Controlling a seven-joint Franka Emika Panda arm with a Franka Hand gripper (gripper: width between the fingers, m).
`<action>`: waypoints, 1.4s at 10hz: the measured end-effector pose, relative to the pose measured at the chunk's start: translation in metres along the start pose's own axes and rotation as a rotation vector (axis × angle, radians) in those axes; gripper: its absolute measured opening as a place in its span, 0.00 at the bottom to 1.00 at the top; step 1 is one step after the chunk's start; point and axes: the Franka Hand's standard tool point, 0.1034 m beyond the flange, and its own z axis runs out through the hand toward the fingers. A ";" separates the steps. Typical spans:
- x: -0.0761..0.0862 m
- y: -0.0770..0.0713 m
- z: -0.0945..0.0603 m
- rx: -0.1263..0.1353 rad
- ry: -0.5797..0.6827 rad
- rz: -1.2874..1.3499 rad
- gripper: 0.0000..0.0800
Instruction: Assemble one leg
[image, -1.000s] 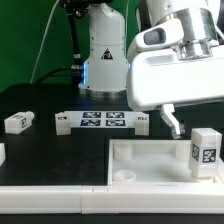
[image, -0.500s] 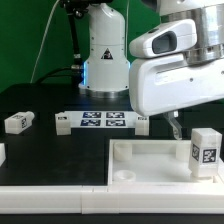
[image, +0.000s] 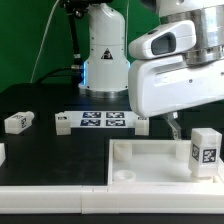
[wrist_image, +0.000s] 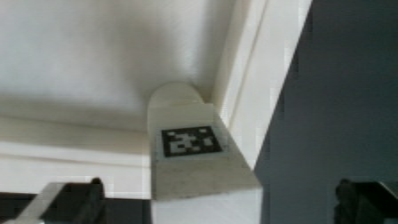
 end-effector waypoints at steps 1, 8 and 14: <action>-0.001 0.000 0.001 -0.013 -0.013 0.071 0.81; 0.004 0.009 0.004 -0.031 -0.047 0.092 0.81; 0.005 0.009 0.005 -0.031 -0.044 0.084 0.36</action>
Offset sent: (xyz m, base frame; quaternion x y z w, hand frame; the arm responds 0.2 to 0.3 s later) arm 0.0090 -0.0184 -0.0089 -0.0621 0.0162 -0.0097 0.9979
